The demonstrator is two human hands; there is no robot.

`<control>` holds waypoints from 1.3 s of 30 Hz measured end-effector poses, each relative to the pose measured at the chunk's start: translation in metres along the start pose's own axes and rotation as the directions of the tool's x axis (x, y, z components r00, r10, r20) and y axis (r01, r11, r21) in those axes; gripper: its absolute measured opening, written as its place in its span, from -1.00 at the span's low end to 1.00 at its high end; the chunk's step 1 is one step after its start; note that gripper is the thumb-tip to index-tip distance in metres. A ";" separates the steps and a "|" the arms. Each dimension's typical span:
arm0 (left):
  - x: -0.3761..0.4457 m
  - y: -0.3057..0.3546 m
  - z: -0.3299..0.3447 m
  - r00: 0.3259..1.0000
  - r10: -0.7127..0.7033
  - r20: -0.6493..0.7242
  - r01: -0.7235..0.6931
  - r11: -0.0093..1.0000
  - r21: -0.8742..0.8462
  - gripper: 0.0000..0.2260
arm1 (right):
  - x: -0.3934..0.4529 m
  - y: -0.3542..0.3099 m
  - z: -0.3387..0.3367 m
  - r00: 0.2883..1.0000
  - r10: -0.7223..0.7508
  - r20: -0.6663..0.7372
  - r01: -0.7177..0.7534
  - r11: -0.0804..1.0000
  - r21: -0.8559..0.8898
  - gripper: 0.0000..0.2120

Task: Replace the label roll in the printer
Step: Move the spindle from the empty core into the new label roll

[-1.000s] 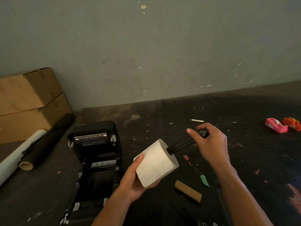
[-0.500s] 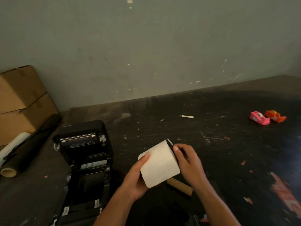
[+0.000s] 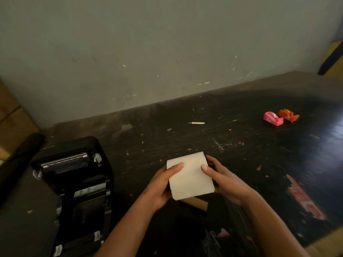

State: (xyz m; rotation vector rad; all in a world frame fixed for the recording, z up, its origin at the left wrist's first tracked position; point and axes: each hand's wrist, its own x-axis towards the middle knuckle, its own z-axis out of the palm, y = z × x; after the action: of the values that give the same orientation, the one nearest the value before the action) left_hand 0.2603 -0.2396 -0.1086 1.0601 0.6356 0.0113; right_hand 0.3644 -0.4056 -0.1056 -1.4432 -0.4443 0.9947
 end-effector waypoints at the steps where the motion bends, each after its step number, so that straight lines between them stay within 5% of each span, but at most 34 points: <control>1: 0.003 0.003 0.004 1.000 0.001 0.005 -0.001 1.000 0.020 -0.44 | 0.002 -0.001 -0.003 1.000 -0.005 -0.016 0.005 1.000 -0.025 -0.18; 8: 0.028 0.026 0.033 0.998 0.043 0.050 -0.050 0.985 0.165 -0.35 | 0.008 -0.008 -0.015 0.962 -0.174 -0.210 0.188 0.981 0.053 -0.21; 12: 0.040 0.045 0.054 0.996 0.023 0.081 -0.040 0.976 0.214 -0.59 | 0.016 -0.014 -0.026 0.911 -0.215 -0.352 0.270 0.956 0.114 -0.18; 15: 0.049 0.053 0.056 0.988 -0.009 0.152 -0.032 0.963 0.267 -0.47 | 0.018 -0.012 -0.035 0.911 -0.186 -0.368 0.272 0.941 0.199 -0.12; 20: 0.062 0.037 0.031 0.977 -0.075 0.198 0.038 0.982 0.185 -0.19 | 0.016 0.003 -0.043 0.930 -0.119 -0.348 0.264 0.876 0.403 -0.57; 22: 0.061 0.020 0.020 0.997 -0.026 0.072 0.005 0.961 0.277 -0.32 | 0.013 0.013 -0.043 0.935 -0.103 -0.338 0.257 0.854 0.451 -0.64; 24: 0.055 -0.006 0.004 0.990 0.112 -0.082 -0.045 0.819 0.572 -0.60 | 0.011 0.025 -0.041 0.940 -0.076 -0.334 0.240 0.841 0.485 -0.64; 25: 0.053 -0.022 -0.007 0.976 0.198 -0.087 -0.068 0.666 0.743 -0.66 | 0.010 0.030 -0.040 0.941 -0.059 -0.333 0.228 0.838 0.496 -0.65; 28: 0.045 -0.068 -0.042 0.960 0.223 0.166 -0.211 0.194 0.958 -0.62 | 0.008 0.043 -0.032 0.942 -0.003 -0.336 0.190 0.829 0.525 -0.66; 30: 0.040 -0.088 -0.055 0.954 0.093 0.286 -0.288 0.008 0.958 -0.56 | 0.007 0.049 -0.026 0.942 0.023 -0.336 0.172 0.824 0.540 -0.73; 34: 0.039 -0.107 -0.062 0.937 -0.050 0.347 -0.349 -0.223 0.910 -0.48 | 0.000 0.057 -0.015 0.953 0.046 -0.298 0.135 0.819 0.558 -0.70; 39: 0.044 -0.102 -0.050 0.941 -0.112 0.320 -0.339 -0.303 0.891 -0.48 | -0.008 0.058 -0.008 0.954 0.054 -0.296 0.126 0.821 0.557 -0.72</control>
State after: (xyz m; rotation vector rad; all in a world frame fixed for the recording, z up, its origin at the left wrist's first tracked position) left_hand 0.2428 -0.2374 -0.2289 2.8442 0.0324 -0.6603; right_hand 0.3492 -0.4255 -0.1585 -1.0015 0.0611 0.7670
